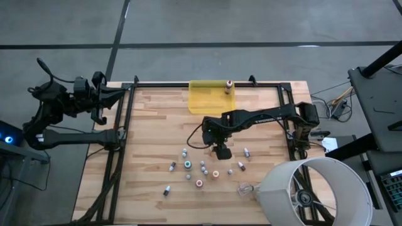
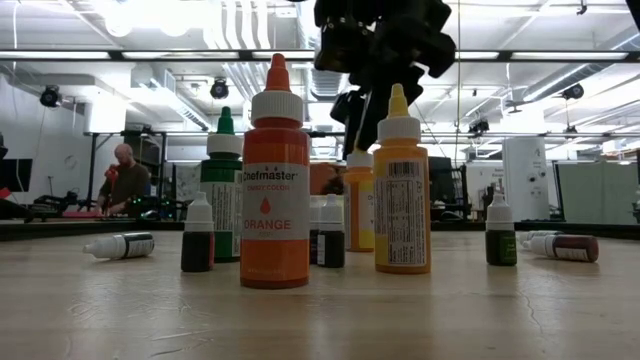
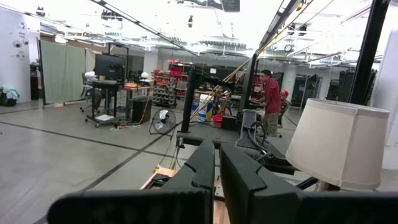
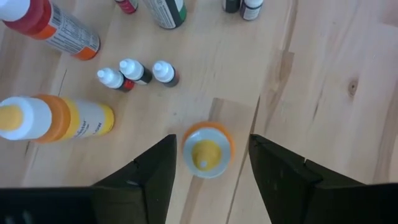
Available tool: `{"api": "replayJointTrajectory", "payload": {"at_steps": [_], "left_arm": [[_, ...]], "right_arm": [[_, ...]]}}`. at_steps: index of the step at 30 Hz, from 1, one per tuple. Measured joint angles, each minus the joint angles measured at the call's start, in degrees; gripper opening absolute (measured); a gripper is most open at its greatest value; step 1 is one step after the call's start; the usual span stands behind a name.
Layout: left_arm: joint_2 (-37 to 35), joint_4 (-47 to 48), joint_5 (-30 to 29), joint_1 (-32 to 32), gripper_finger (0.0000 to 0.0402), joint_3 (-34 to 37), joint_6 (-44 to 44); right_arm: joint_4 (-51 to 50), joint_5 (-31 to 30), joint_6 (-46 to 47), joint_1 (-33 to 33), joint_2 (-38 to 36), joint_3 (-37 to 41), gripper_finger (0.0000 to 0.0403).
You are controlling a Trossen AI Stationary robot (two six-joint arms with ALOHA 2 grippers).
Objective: Pick & Place food coloring
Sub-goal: Put the top large yellow food coloring bottle into the yellow bin
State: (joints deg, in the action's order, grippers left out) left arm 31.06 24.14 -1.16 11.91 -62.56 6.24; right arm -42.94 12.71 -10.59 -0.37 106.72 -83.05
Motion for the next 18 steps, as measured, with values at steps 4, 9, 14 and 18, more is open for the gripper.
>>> {"api": "replayJointTrajectory", "payload": {"at_steps": [4,9,14,18], "left_arm": [[-0.01,0.00,0.01,0.01,0.0000,0.01,-0.02],[0.00,-0.01,0.01,0.00,0.0000,0.00,-0.01],[-0.01,0.00,0.01,0.01,0.0000,0.01,-0.02],[-0.01,-0.01,-0.01,0.01,0.0000,0.01,-0.02]], "right_arm": [[1.09,0.00,-0.13,0.28,0.00,0.35,0.0194],[2.02,0.00,-0.11,0.53,0.00,1.33,0.0194],[2.08,-0.09,-0.13,0.50,-0.02,2.41,0.0194],[2.19,-0.12,-0.13,0.51,-0.02,2.98,0.0194]]}}
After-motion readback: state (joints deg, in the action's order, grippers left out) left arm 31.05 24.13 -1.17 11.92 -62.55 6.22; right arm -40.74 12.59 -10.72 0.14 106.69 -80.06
